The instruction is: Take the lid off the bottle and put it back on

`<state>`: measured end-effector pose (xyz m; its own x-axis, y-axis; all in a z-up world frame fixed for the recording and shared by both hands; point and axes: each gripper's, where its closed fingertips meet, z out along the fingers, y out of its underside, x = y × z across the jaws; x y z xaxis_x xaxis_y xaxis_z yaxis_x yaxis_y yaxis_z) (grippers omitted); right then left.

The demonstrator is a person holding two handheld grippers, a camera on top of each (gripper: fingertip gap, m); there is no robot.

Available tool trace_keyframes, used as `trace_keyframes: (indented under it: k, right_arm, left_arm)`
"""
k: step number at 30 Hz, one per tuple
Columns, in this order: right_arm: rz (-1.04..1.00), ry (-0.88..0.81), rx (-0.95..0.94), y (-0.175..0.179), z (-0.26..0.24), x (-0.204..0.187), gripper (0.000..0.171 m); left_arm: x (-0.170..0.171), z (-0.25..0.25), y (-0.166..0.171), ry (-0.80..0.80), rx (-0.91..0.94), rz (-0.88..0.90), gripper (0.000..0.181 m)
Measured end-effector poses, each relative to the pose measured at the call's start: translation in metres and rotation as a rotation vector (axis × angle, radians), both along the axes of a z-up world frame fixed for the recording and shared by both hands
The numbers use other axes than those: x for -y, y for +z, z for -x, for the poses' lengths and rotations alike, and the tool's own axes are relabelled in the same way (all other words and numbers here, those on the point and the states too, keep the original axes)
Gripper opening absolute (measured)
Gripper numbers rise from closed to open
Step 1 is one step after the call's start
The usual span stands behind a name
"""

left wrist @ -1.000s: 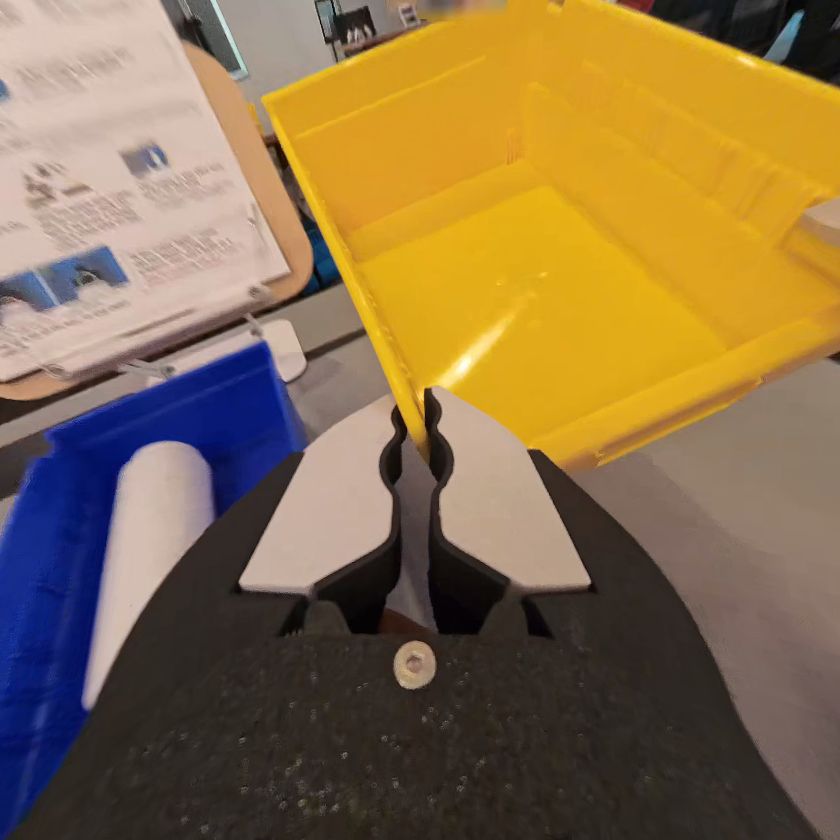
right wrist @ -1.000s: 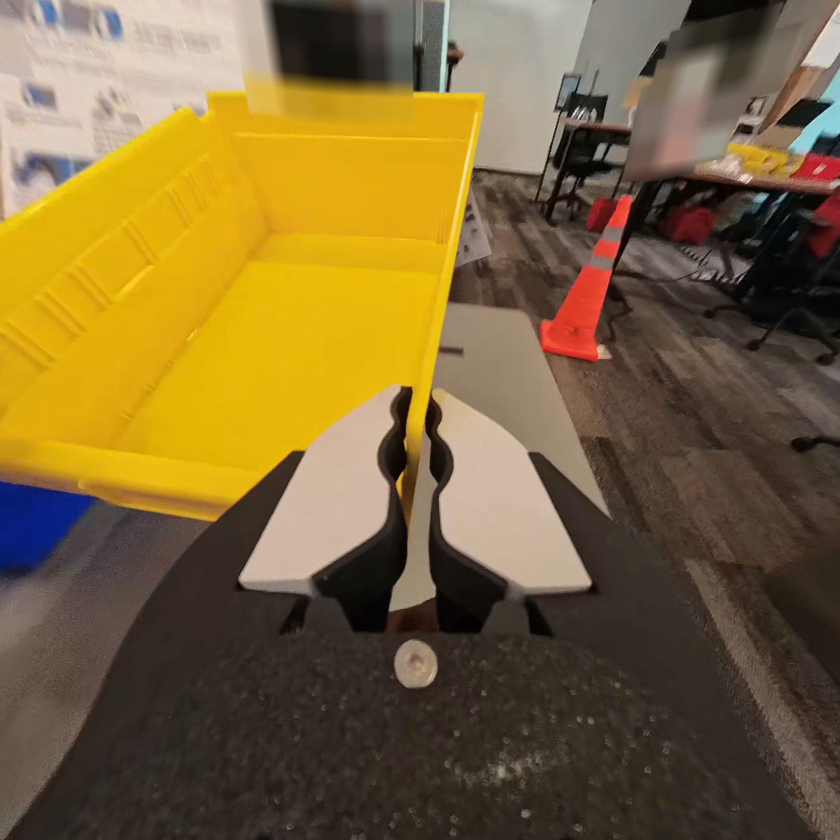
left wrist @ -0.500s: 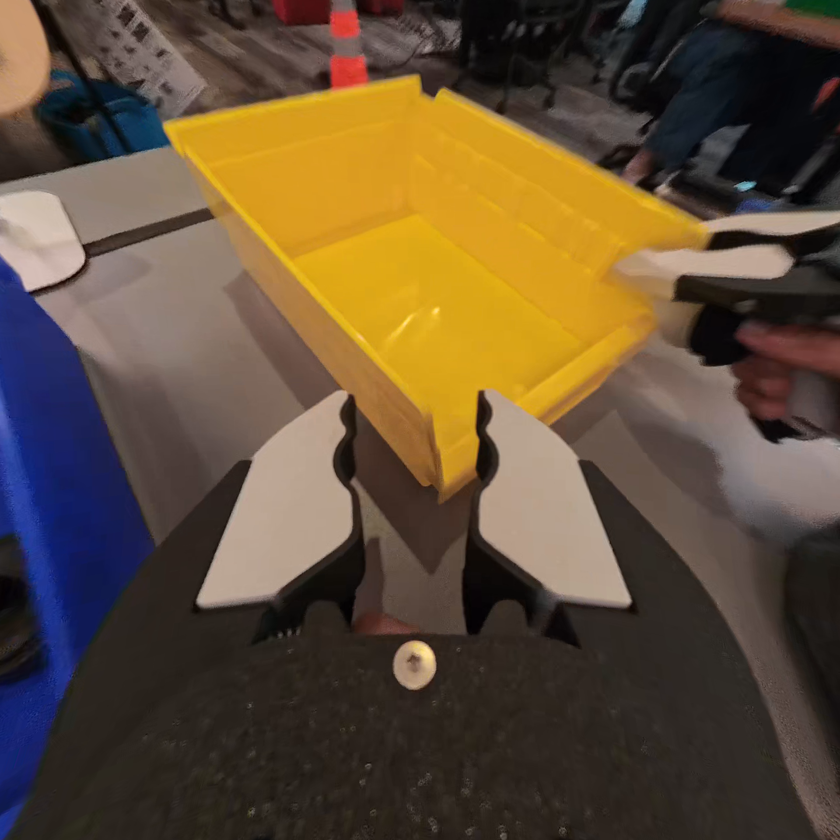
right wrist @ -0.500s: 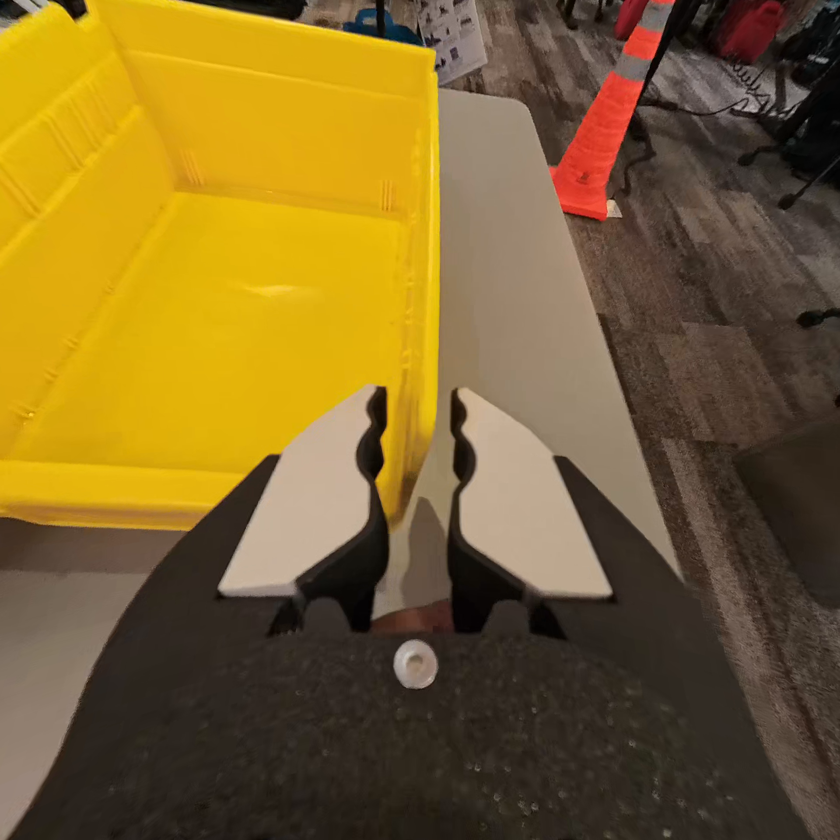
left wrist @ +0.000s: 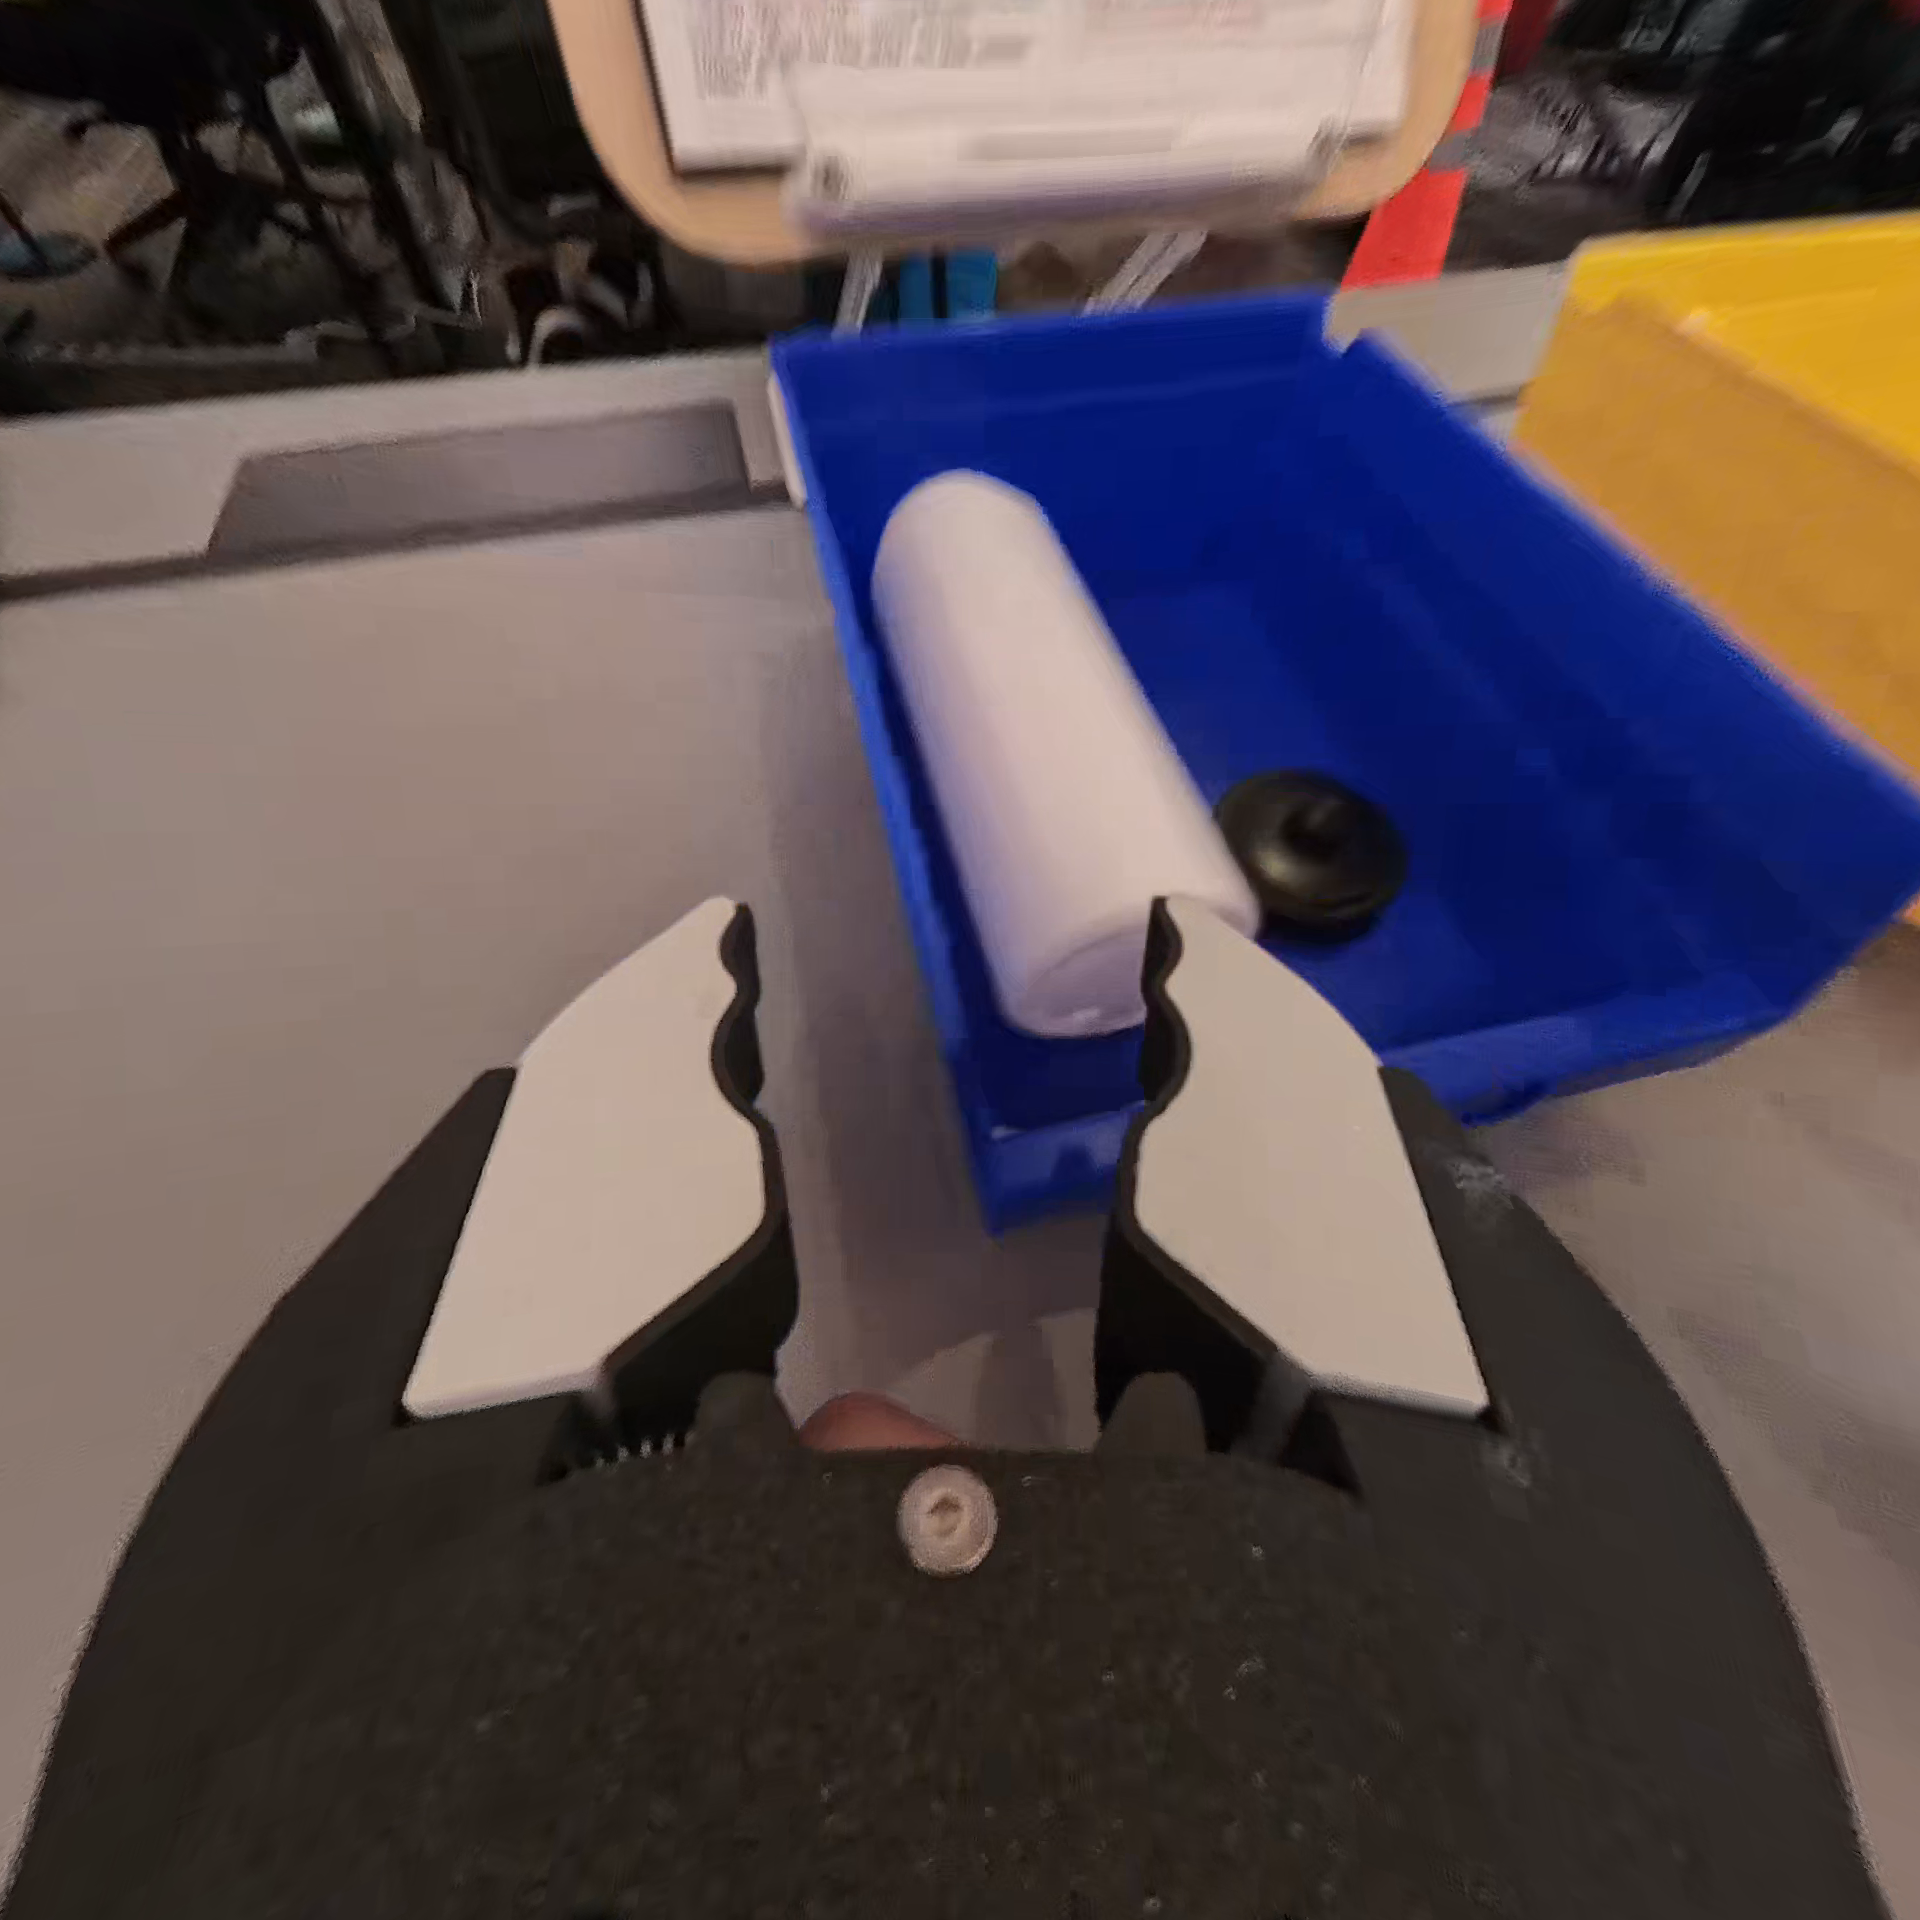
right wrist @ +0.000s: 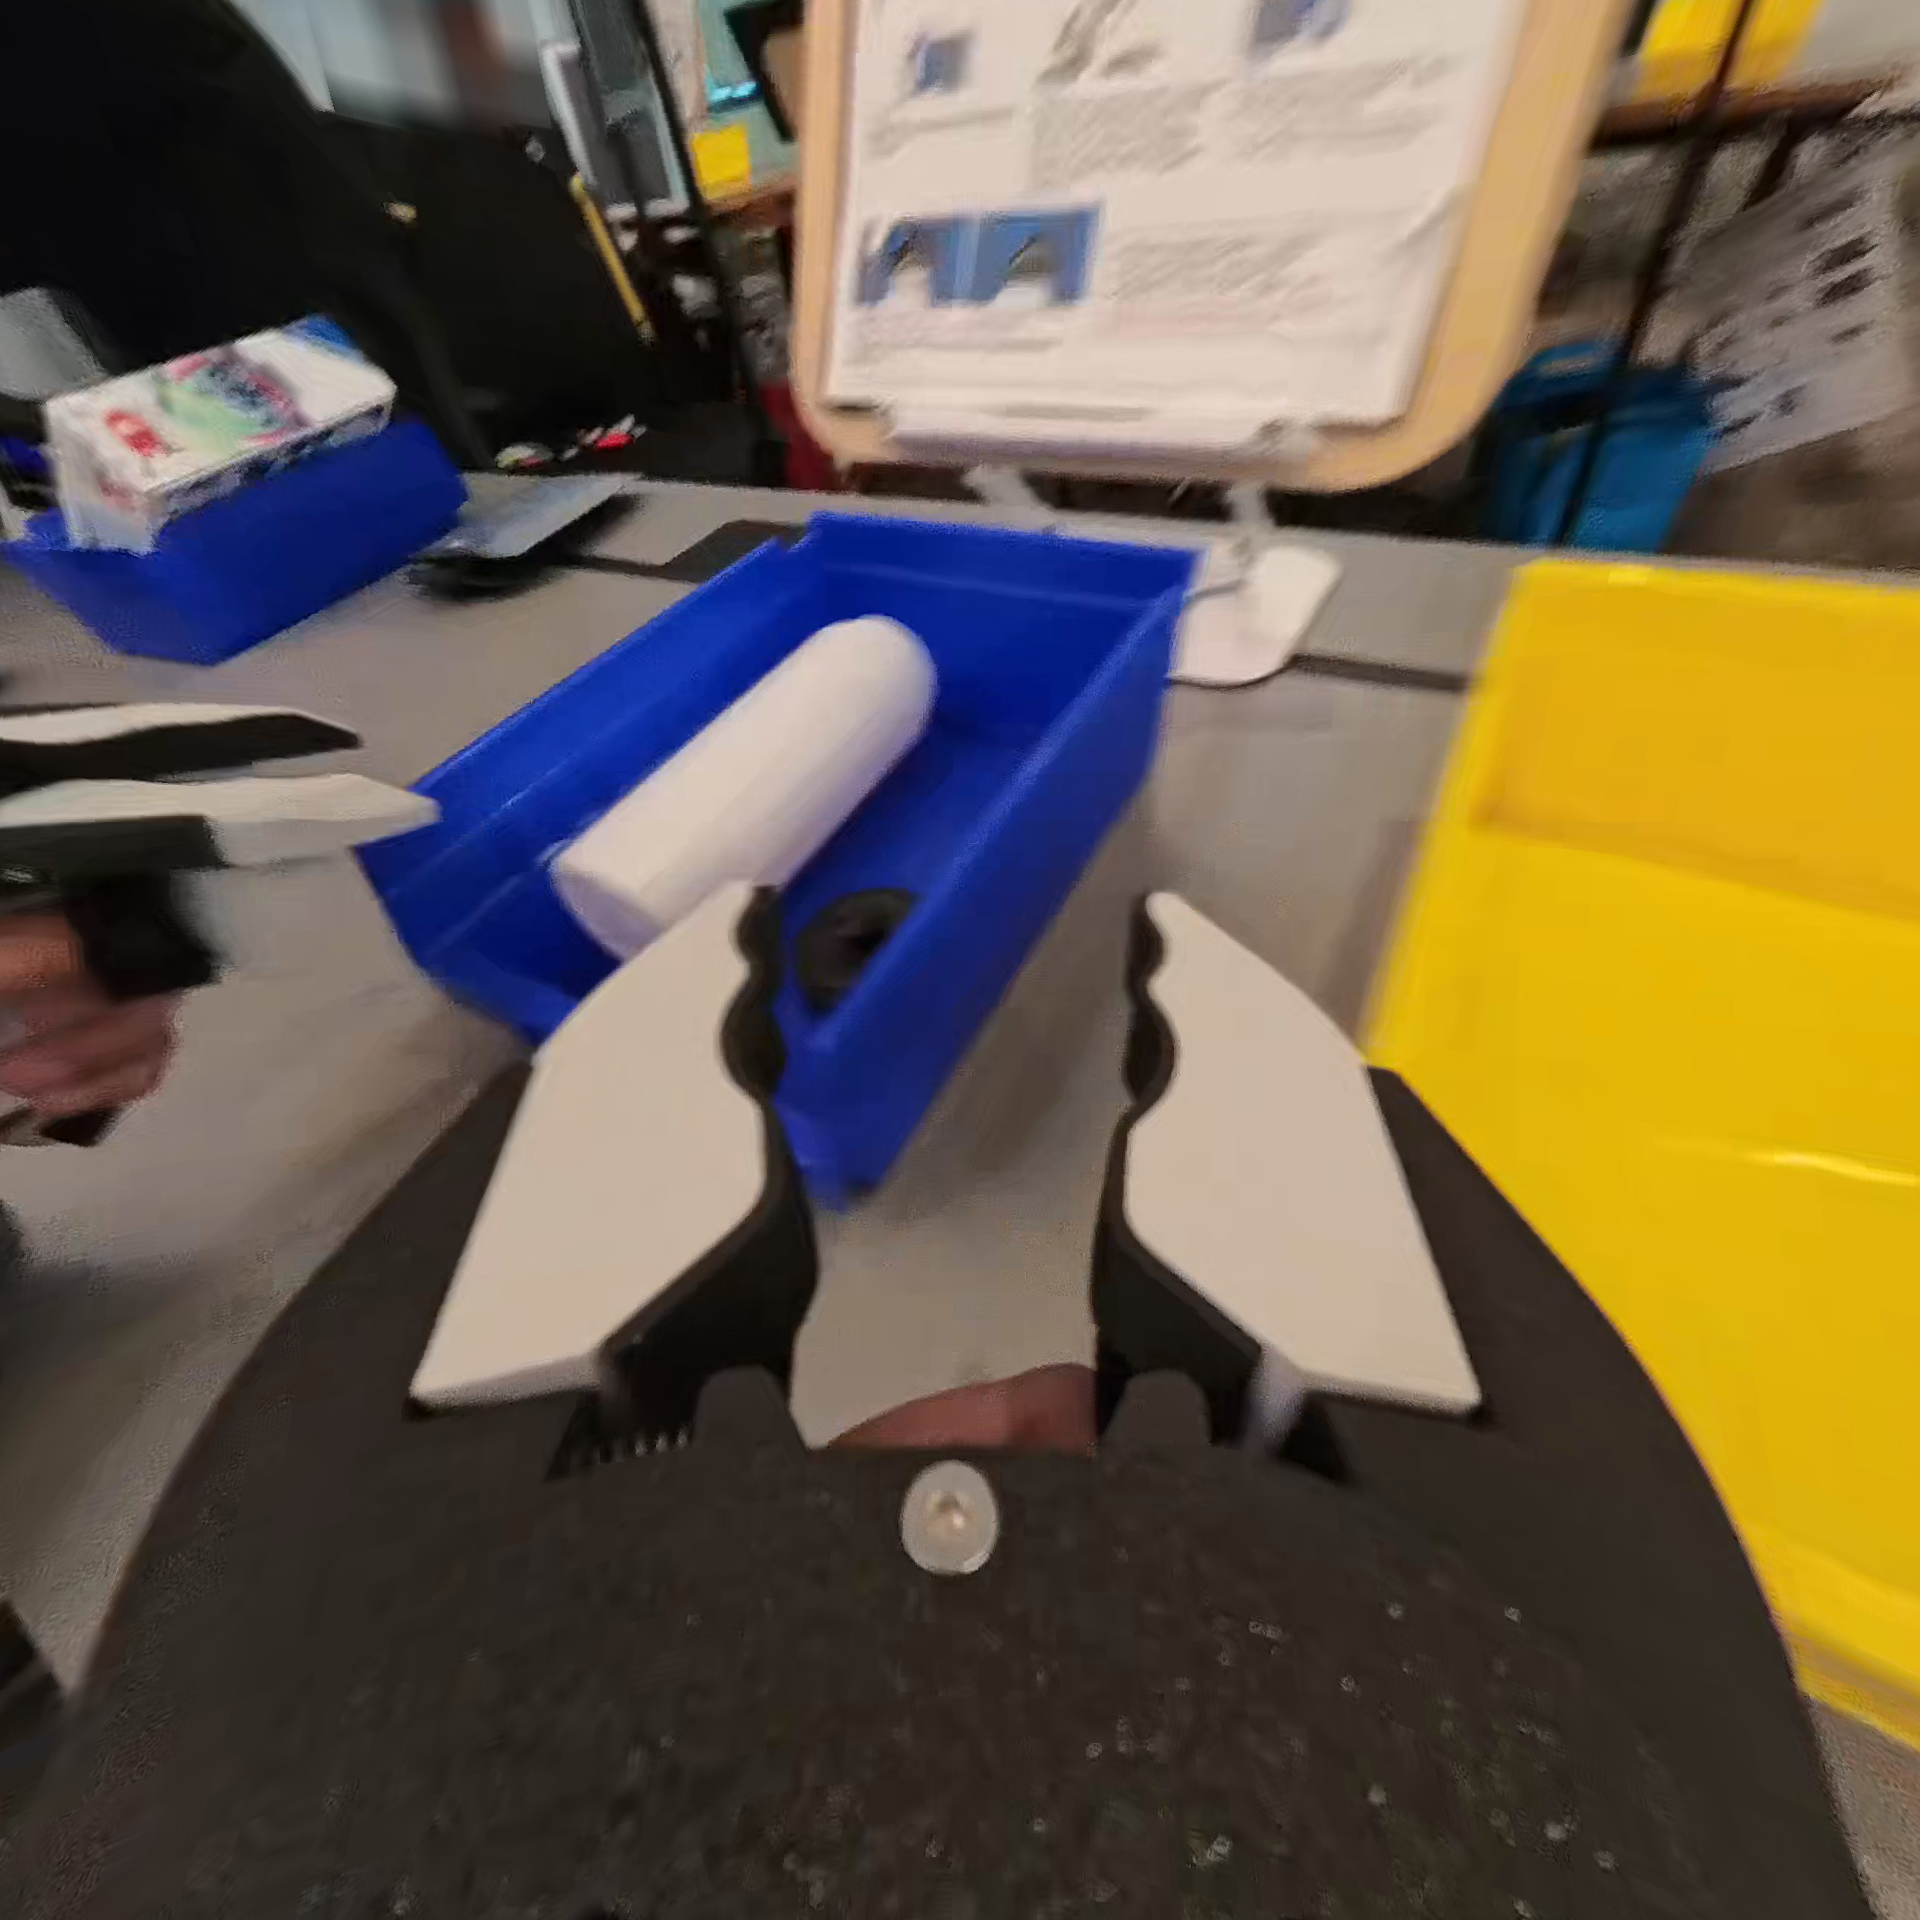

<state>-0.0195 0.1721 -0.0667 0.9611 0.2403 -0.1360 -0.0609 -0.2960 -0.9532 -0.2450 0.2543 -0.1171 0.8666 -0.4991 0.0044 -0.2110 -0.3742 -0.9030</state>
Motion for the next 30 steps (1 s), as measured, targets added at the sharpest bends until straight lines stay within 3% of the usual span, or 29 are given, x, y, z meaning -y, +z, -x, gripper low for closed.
trace_keyframes:
  k: [1, 3, 5, 8, 13, 19, 25, 30]
  right_arm:
    - [0.028, -0.015, 0.008, -0.014, 0.021, -0.008, 0.076]
    - [0.083, -0.140, 0.097, -0.044, 0.033, -0.022, 0.069]
    - [0.167, -0.235, 0.187, -0.073, 0.031, -0.029, 0.059]
    - [0.249, -0.250, 0.160, -0.095, 0.038, -0.035, 0.008]
    - [0.205, -0.346, 0.191, -0.077, 0.052, -0.048, 0.004]
    - [0.096, -0.270, 0.193, -0.047, 0.146, -0.082, 0.005]
    - [0.125, -0.159, 0.223, -0.068, 0.242, -0.105, 0.007]
    - [0.156, -0.118, 0.233, -0.093, 0.281, -0.111, 0.009]
  left_arm:
    - [-0.004, 0.004, -0.015, 0.004, -0.020, 0.031, 0.069]
    - [-0.010, -0.001, -0.034, -0.014, 0.002, 0.098, 0.067]
    - [-0.013, -0.013, -0.043, -0.058, 0.027, 0.139, 0.050]
    - [-0.021, -0.015, -0.040, -0.027, 0.053, 0.153, 0.010]
    - [-0.030, 0.014, -0.028, 0.051, 0.042, 0.130, 0.004]
    - [-0.055, 0.114, 0.000, 0.178, 0.042, 0.066, 0.004]
    - [-0.071, 0.208, -0.010, 0.288, 0.018, 0.099, 0.004]
    - [-0.078, 0.241, -0.038, 0.315, 0.018, 0.154, 0.005]
